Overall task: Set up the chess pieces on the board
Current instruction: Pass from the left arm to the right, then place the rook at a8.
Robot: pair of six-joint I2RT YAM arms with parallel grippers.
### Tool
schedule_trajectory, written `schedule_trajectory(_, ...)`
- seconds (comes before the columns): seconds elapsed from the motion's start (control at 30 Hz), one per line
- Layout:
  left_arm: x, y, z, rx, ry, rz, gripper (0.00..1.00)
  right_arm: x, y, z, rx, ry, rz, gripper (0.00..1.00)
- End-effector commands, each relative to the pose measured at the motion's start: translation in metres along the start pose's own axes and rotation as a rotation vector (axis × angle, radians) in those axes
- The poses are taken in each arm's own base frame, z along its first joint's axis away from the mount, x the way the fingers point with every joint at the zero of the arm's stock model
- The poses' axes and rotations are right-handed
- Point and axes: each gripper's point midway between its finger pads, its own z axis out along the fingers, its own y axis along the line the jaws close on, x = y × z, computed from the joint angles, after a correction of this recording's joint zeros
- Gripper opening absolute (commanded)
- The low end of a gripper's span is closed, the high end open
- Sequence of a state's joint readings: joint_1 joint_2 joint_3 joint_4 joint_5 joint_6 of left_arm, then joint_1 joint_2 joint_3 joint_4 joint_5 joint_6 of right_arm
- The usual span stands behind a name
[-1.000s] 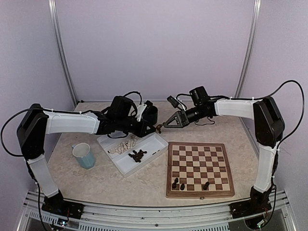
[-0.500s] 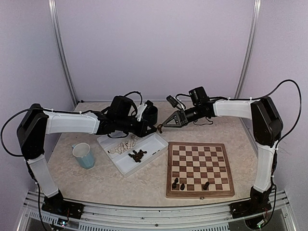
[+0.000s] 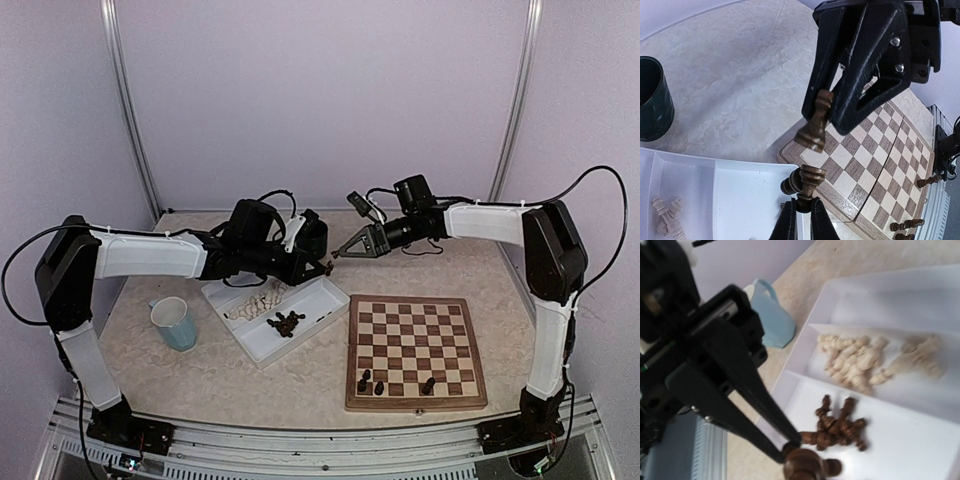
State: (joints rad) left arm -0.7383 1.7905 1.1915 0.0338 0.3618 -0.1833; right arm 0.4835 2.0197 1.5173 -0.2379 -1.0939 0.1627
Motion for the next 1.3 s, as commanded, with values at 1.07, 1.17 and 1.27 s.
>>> schedule_trajectory(1.07,0.053,0.042,-0.004,-0.119,0.144,-0.123,0.05,0.28,0.074,-0.19,0.488,0.813,-0.739,0.05)
schedule_trajectory(1.17,0.052,0.041,-0.003,-0.116,0.142,-0.124,0.05,0.296,0.077,-0.191,0.448,0.858,-0.739,0.05)
schedule_trajectory(1.27,0.053,0.042,-0.002,-0.118,0.148,-0.125,0.05,0.306,0.082,-0.19,0.404,0.883,-0.732,0.06)
